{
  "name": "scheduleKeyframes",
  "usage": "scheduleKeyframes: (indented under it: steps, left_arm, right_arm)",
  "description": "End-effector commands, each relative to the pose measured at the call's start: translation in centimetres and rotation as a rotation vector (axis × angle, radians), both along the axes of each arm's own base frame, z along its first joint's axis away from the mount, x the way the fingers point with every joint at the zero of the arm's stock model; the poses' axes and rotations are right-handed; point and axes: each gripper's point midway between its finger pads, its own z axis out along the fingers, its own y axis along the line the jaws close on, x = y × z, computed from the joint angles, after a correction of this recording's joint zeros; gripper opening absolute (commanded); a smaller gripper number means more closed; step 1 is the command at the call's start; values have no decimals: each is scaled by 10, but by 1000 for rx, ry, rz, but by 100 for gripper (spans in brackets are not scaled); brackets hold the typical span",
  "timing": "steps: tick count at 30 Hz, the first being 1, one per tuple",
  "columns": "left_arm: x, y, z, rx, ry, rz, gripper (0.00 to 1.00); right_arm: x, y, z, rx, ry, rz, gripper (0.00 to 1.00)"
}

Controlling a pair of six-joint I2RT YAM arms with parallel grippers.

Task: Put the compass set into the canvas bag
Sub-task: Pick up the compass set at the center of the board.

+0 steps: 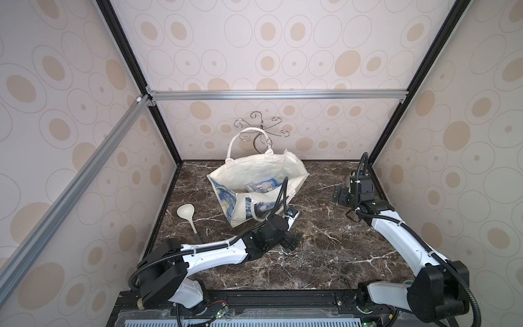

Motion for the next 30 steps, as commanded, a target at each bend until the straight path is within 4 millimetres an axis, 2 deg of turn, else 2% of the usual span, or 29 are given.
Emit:
scheduleKeyframes:
  steps: [1,7,10,15,25,30]
  left_arm:
    - [12,-14,-1,10,2,42,100]
    - [37,-21,-29,84,3,155,100]
    - [48,-20,-46,148,5,195,100]
    - [70,-12,-71,159,74,249,100]
    - [112,17,-94,178,156,395,100]
    - [123,21,-105,187,206,427,100]
  right_arm:
    - [-12,-1,-14,25,54,3,99]
    - [-18,-4,-25,23,77,5,99]
    - [-18,-3,-27,24,86,15,99]
    - [-18,-1,-31,30,98,23,99]
    - [-18,0,-36,36,112,26,99]
    - [-19,0,-40,35,122,25,99]
